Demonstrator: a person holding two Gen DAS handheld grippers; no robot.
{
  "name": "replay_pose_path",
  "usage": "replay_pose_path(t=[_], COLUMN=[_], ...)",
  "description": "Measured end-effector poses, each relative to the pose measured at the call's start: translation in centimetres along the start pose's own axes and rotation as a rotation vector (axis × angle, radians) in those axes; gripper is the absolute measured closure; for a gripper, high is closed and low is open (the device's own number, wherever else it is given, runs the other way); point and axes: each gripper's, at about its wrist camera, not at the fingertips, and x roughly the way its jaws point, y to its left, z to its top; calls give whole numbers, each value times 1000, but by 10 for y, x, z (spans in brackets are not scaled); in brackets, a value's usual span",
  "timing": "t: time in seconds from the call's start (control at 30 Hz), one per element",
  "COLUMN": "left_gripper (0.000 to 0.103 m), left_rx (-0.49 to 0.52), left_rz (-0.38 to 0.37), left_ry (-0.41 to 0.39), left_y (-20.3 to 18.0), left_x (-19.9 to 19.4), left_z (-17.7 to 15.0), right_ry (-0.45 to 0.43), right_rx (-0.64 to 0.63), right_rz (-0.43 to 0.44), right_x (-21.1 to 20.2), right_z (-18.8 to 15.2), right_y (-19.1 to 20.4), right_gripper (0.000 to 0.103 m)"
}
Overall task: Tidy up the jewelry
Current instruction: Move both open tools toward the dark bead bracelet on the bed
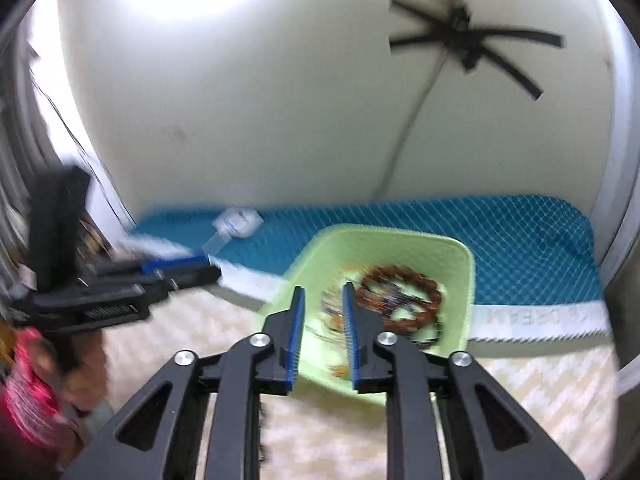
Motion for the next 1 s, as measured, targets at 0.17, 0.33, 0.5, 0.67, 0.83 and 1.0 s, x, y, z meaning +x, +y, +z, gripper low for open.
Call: replay_pose_path(t=[0.17, 0.33, 0.5, 0.67, 0.83, 1.0], left_gripper=[65, 65, 46, 45, 45, 36], left_rx=[-4, -29, -84, -110, -136, -86], left_rz=[156, 262, 314, 370, 385, 446], left_ry=[-80, -124, -184, -226, -237, -228], left_y=[26, 46, 59, 66, 69, 60], left_x=[-40, -68, -90, -105, -119, -121], left_z=[-75, -133, -166, -180, -190, -200], right_ry=[-62, -61, -77, -62, -72, -67], right_rx=[116, 52, 119, 148, 167, 177], right_rz=[90, 90, 65, 36, 35, 38], right_x=[-6, 4, 8, 9, 0, -2], right_z=[-54, -79, -93, -103, -114, -124], right_y=[20, 69, 95, 105, 108, 116], right_gripper=[59, 59, 51, 50, 42, 38])
